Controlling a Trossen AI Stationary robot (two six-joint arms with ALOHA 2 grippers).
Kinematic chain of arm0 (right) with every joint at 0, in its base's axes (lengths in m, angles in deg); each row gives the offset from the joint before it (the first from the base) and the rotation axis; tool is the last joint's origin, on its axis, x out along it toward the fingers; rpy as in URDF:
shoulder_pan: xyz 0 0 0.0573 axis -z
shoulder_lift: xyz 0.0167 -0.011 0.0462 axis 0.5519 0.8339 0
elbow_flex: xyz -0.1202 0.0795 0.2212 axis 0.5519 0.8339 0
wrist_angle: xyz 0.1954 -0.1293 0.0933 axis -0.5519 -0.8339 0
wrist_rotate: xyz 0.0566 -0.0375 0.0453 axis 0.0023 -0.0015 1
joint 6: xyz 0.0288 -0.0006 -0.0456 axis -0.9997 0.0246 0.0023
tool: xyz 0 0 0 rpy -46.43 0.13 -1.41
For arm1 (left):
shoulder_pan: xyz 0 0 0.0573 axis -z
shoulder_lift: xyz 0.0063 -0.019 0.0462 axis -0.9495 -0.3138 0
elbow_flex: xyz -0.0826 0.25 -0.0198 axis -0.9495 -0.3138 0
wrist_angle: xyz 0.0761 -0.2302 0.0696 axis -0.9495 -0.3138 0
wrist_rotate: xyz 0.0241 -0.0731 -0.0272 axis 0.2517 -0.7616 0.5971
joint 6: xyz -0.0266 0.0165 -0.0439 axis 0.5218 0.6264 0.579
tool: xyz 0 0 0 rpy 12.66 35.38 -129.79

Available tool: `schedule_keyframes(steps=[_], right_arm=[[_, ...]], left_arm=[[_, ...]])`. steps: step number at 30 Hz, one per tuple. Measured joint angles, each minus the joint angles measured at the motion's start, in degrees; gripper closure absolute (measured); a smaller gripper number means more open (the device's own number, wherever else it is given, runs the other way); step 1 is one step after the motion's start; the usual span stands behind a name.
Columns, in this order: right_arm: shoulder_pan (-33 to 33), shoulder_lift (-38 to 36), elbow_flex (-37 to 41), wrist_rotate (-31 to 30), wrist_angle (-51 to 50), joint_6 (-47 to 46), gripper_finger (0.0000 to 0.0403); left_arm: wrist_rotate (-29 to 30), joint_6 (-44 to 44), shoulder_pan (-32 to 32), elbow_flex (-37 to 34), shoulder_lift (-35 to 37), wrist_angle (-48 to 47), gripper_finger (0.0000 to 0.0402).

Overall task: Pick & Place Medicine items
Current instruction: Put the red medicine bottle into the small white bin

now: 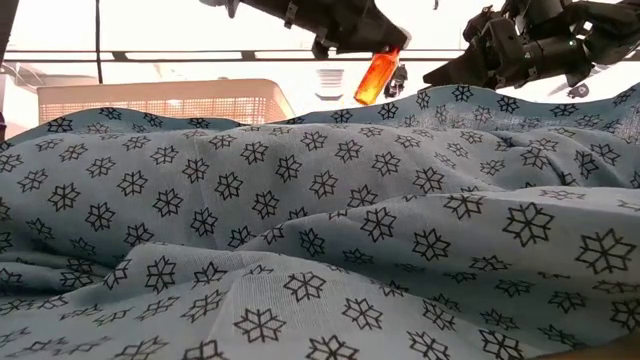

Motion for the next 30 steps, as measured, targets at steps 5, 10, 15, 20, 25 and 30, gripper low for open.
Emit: schedule_keyframes(steps=[5,10,15,20,25,30], right_arm=[[0.0,0.0,0.0,0.0,0.0,0.0,0.0144],[0.0,0.0,0.0,0.0,0.0,0.0,0.0149],[0.0,0.0,0.0,0.0,0.0,0.0,0.0144],[0.0,0.0,0.0,0.0,0.0,0.0,0.0137],[0.0,0.0,0.0,0.0,0.1,0.2,0.0136],[0.0,0.0,0.0,0.0,0.1,-0.4,0.0144]], left_arm=[[0.0,-2.9,-0.2,0.0,-0.4,2.7,0.0277],[0.0,-6.8,-0.7,0.0,-0.4,5.8,0.0277],[0.0,-9.3,-0.9,0.0,-0.2,9.6,0.0277],[-3.0,-11.8,-0.9,0.0,-0.1,11.0,0.0277],[-7.1,-13.0,-1.0,0.0,-0.1,11.8,0.0277],[-7.1,-15.0,-1.2,0.0,-0.2,12.7,0.0277]])
